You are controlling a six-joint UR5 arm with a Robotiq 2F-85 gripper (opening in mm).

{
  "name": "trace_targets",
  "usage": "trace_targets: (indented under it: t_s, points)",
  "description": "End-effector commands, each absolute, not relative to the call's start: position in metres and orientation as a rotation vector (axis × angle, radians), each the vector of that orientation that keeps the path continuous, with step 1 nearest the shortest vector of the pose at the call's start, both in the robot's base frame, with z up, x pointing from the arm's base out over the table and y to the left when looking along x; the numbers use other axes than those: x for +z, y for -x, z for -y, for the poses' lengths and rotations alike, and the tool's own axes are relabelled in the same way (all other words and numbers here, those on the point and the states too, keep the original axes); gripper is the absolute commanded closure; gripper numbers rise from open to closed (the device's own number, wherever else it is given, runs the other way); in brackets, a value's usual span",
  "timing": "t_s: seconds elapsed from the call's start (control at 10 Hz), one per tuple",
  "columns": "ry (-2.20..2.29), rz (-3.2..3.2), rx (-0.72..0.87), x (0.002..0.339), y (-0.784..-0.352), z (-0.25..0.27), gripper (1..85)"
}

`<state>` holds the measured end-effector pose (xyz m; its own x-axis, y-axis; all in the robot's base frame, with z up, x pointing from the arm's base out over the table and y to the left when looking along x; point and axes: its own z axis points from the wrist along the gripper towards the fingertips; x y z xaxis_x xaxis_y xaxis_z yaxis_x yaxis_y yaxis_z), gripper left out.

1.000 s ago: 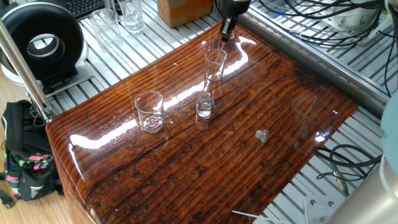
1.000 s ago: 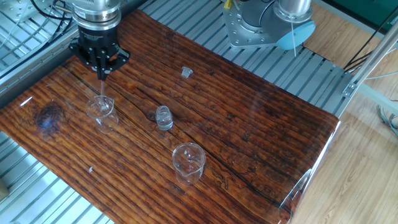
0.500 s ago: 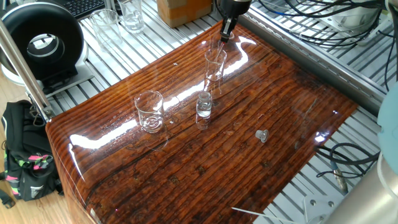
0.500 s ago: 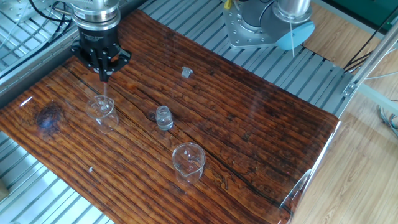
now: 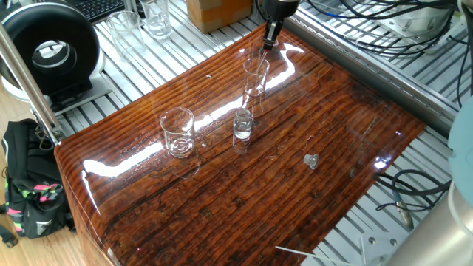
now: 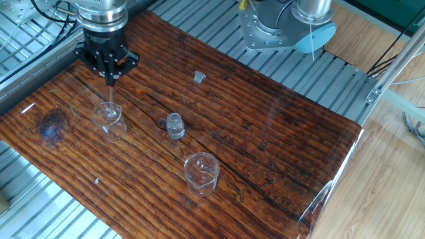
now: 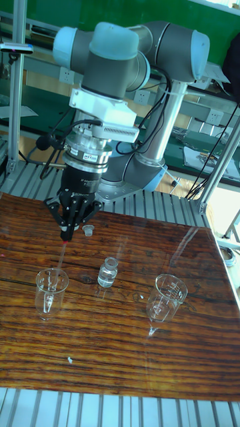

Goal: Transfer liquid using a dropper

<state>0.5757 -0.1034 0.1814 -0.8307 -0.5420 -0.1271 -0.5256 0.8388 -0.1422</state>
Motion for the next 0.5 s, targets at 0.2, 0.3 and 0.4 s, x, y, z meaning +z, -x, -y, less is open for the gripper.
trace_targets:
  t_s: [0.2,0.3,0.4]
  points:
    - [0.822,-2.862,-0.175,0.217,-0.559,0.094,83.7]
    - [0.802,-2.875,-0.175,0.227,-0.552,0.086,83.7]
    - [0.781,-2.884,-0.183,0.236,-0.548,0.078,83.7]
